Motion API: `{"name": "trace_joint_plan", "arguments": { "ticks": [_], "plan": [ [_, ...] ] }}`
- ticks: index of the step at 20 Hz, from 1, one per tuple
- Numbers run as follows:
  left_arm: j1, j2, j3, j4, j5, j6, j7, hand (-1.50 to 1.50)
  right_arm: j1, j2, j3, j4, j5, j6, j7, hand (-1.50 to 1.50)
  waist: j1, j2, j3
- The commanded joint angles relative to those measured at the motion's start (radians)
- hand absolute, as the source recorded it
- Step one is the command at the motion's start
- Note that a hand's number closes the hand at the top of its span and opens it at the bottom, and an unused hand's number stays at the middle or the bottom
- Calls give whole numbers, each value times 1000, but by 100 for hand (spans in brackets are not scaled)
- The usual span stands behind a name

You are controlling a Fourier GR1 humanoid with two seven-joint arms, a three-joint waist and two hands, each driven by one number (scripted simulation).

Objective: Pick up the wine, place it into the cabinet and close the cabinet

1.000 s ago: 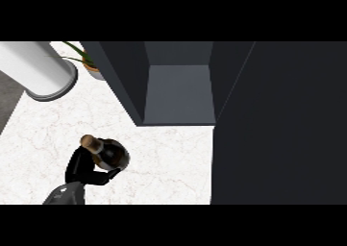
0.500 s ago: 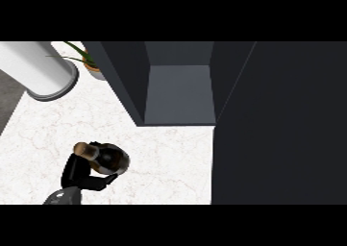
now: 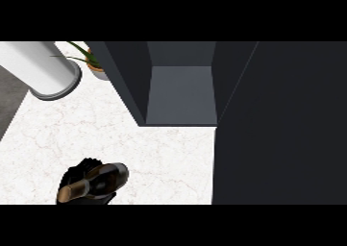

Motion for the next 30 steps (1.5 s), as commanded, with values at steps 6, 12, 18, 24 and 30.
{"name": "trace_joint_plan", "arguments": {
  "ticks": [6,12,18,24,30],
  "plan": [
    [261,-85,-109,-404,73,-90,116,150,29,39,32,58,54,23,-83,-150,6,8,-10],
    [400,-111,-245,-774,158,37,348,150,-5,14,-3,66,3,20,-58,-150,0,10,-10],
    [488,-112,-333,-1001,184,91,462,150,-74,-34,-40,80,-32,15,3,-150,-2,11,-11],
    [283,-113,-397,-1098,204,352,603,150,-39,3,1,62,-5,10,-23,-150,-10,12,-11],
    [214,-113,-386,-1151,221,397,735,150,7,-16,-61,102,-48,68,-93,-150,-9,12,-11]
  ]
}}
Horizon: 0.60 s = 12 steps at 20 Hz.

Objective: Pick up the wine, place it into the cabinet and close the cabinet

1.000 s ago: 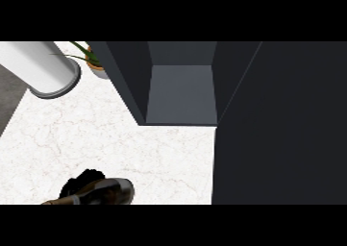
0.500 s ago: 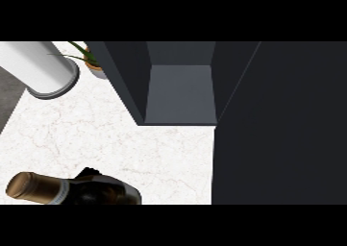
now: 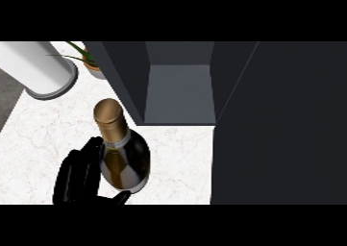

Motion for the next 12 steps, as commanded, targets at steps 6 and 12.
{"name": "trace_joint_plan", "arguments": {
  "ticks": [6,12],
  "plan": [
    [-311,-1,-44,129,-22,248,35,150,-31,-29,-65,87,-33,35,-50,-150,-4,2,0],
    [-477,-1,-106,225,-96,387,73,150,-87,-13,-32,81,-9,-9,-13,-150,-3,1,0]
  ]
}}
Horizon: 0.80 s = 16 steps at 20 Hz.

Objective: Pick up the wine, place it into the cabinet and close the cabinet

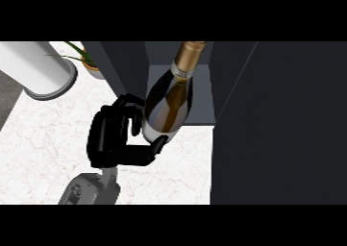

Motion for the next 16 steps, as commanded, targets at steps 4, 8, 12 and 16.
{"name": "trace_joint_plan", "arguments": {
  "ticks": [4,8,12,16],
  "plan": [
    [-168,0,-84,159,-50,155,-7,150,-59,-7,-7,3,-17,-32,44,-150,-1,0,0],
    [-205,0,-129,250,-33,216,-44,150,20,-10,-29,8,0,16,-28,-150,-3,0,0],
    [-207,0,-170,357,63,235,-162,150,-1,14,13,4,30,-9,-23,-150,-4,0,0],
    [-250,0,-105,397,69,190,-108,150,45,23,32,19,62,13,-59,-150,0,0,0]
  ]
}}
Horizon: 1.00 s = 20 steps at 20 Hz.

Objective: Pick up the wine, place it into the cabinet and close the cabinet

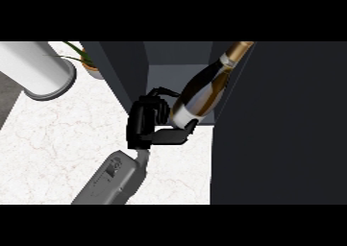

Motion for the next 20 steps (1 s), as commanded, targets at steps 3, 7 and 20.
{"name": "trace_joint_plan", "arguments": {
  "ticks": [3,7,20],
  "plan": [
    [40,0,6,46,6,-16,-53,150,-35,-8,-4,19,3,-13,14,-150,6,-1,0],
    [-48,0,-16,198,118,-3,-98,150,47,-9,-7,-76,-35,2,40,-150,-2,0,0],
    [-99,0,-47,448,410,-123,-345,150,-51,-28,-51,64,-55,5,4,-150,-6,3,0]
  ]
}}
